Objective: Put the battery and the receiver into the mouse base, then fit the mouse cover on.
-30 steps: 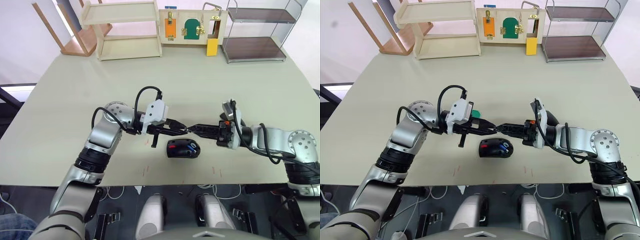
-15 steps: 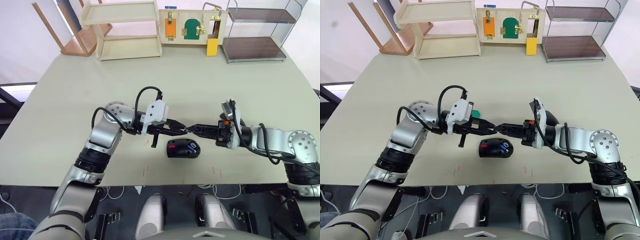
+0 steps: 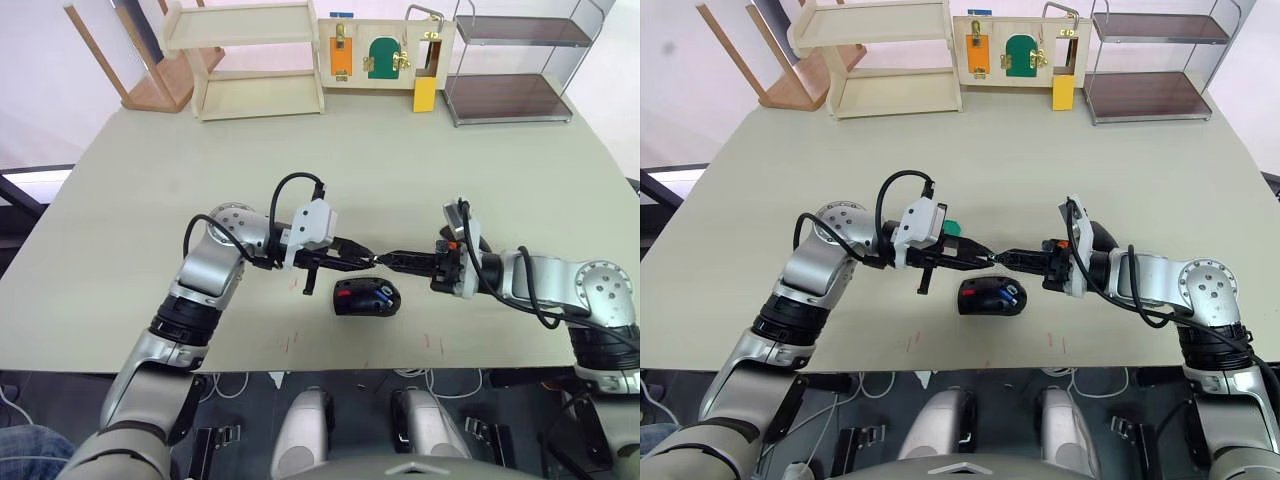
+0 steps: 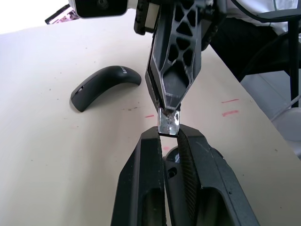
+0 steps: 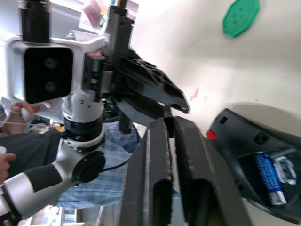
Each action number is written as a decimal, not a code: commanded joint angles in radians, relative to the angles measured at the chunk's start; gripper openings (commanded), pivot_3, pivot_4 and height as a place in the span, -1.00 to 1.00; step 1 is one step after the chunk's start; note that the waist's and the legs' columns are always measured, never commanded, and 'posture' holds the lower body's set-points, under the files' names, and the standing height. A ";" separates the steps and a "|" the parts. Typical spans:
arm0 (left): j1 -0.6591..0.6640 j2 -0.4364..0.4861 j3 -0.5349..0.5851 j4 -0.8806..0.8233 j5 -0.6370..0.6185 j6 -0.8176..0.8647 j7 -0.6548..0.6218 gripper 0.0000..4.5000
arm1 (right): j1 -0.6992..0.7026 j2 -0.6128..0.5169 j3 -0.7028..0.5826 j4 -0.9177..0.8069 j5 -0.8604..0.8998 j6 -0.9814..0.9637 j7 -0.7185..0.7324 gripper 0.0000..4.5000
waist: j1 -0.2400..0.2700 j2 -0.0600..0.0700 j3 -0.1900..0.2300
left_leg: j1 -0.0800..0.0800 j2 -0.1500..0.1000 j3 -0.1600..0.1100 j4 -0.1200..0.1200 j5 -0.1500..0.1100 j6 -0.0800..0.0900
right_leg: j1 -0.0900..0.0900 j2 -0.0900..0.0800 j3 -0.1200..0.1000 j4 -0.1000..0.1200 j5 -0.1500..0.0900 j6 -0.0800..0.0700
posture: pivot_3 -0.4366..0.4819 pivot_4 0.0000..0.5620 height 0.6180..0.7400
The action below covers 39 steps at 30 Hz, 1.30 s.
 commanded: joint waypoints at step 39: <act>0.048 0.034 0.023 -0.058 -0.022 0.078 0.014 0.96 | 0.193 -0.279 -0.155 -0.351 -0.235 -0.078 0.396 -1.00 | -0.001 0.000 0.000 | -0.001 0.000 -0.001 0.000 0.000 0.000 | 0.000 0.000 0.000 -0.001 0.000 0.000 | -0.05 -0.47 1.00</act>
